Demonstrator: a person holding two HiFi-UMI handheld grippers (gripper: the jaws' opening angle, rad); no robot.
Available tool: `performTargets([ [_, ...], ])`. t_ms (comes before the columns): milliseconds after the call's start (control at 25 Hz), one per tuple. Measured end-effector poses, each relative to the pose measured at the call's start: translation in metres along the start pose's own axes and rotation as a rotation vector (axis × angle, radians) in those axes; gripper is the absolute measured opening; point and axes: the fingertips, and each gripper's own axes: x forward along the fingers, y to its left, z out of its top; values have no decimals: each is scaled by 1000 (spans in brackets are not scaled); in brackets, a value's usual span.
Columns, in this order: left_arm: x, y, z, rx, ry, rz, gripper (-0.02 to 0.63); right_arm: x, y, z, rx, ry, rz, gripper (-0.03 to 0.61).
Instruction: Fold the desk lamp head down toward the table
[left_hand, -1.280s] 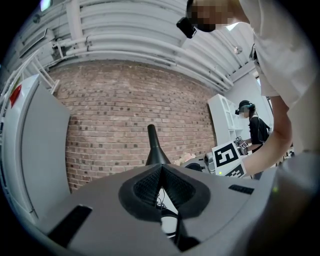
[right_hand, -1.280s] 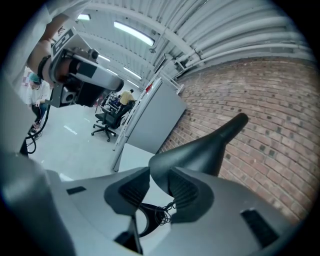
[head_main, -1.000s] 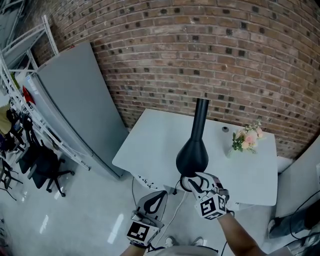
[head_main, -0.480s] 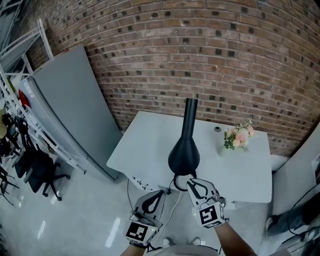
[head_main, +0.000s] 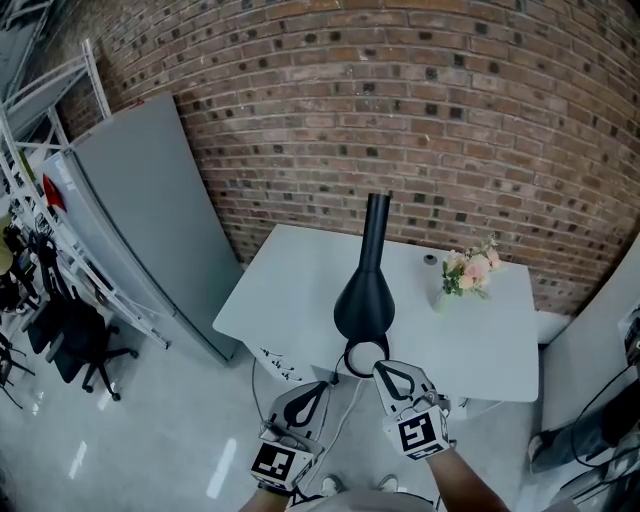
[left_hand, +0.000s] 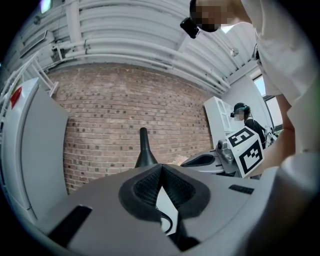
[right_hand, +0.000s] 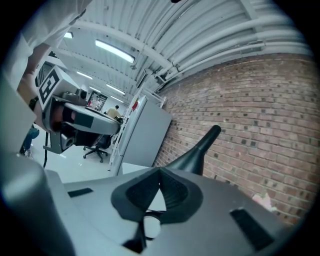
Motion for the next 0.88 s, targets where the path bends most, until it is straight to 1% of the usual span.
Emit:
performTargets([
  [80, -5, -1, -1, -4, 5, 3, 8, -5, 3, 4, 21, -11, -5, 17],
  [200, -12, -4, -7, -13, 16, 6, 8, -15, 8, 10, 95, -21, -8, 17],
  [280, -14, -8, -9, -18, 15, 3, 8, -21, 10, 15, 126, -34, -14, 17],
  [400, -17, -11, -11, -27, 13, -2, 8, -27, 14, 14, 130, -18, -8, 17],
  [520, -19, -14, -13, -35, 13, -6, 8, -34, 13, 12, 141, -5, -20, 17],
  [880, -19, -25, -18, -54, 10, -33, 8, -48, 12, 10, 191, -11, -45, 17],
])
